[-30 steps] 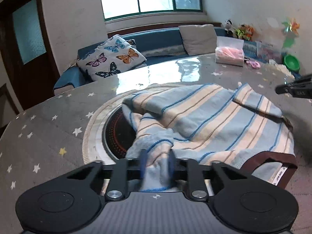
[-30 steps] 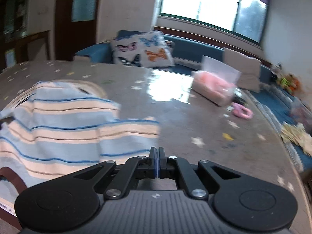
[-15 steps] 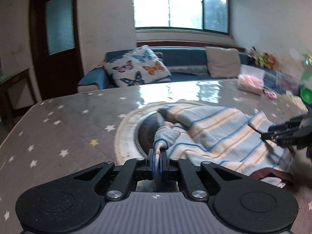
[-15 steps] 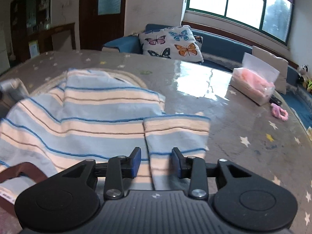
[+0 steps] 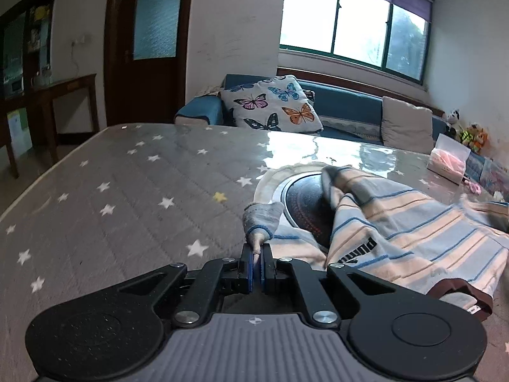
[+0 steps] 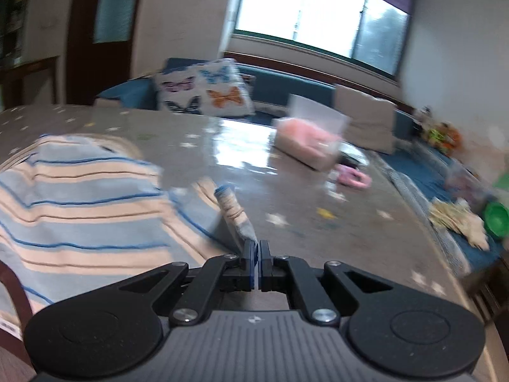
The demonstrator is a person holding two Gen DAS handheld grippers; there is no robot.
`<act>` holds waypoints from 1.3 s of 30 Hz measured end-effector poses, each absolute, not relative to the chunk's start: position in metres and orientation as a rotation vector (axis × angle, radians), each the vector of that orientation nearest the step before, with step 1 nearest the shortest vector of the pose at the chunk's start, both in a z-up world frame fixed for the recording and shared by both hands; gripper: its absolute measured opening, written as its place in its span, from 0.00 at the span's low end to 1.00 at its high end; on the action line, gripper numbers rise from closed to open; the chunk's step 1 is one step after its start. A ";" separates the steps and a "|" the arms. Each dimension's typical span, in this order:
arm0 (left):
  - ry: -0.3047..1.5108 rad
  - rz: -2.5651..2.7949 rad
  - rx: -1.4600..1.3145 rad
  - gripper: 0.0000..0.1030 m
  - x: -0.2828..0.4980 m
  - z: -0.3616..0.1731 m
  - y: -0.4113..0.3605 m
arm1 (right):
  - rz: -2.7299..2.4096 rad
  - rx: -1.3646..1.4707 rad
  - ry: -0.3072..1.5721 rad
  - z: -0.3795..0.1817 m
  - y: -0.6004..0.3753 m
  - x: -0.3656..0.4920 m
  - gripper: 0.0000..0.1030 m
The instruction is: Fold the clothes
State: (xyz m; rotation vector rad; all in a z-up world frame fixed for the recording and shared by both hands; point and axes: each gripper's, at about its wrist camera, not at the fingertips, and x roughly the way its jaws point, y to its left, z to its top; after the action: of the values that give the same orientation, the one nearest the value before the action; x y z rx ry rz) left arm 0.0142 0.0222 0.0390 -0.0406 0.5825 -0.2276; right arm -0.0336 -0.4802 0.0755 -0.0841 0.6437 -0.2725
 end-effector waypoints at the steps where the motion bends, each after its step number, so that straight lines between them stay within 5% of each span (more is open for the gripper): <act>1: 0.583 -0.227 -0.048 0.04 0.011 0.039 0.024 | -0.290 -0.072 0.644 0.076 -0.486 -0.041 0.01; 17: 0.665 -0.248 -0.037 0.12 -0.032 0.033 0.050 | -0.491 -0.019 0.710 0.081 -0.511 -0.136 0.04; 19: 0.647 -0.222 -0.032 0.23 -0.033 0.038 0.054 | -0.447 -0.027 0.685 0.087 -0.504 -0.125 0.13; 21: 0.623 -0.177 -0.018 0.47 -0.032 0.046 0.058 | -0.387 -0.040 0.670 0.093 -0.495 -0.110 0.28; 24: 0.607 -0.138 -0.006 0.54 -0.027 0.056 0.061 | -0.302 -0.069 0.650 0.098 -0.481 -0.081 0.42; 30: 0.604 -0.088 0.034 0.75 0.009 0.068 0.045 | -0.153 -0.042 0.656 0.102 -0.466 -0.014 0.47; 39: 0.630 -0.103 0.068 0.74 0.094 0.067 -0.011 | -0.059 0.004 0.730 0.085 -0.469 0.088 0.50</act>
State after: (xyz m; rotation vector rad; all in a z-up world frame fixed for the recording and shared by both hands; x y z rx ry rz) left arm 0.0940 -0.0109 0.0667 0.0676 0.6303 -0.1027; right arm 0.0882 -0.4686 0.0847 0.0044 0.7302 -0.0588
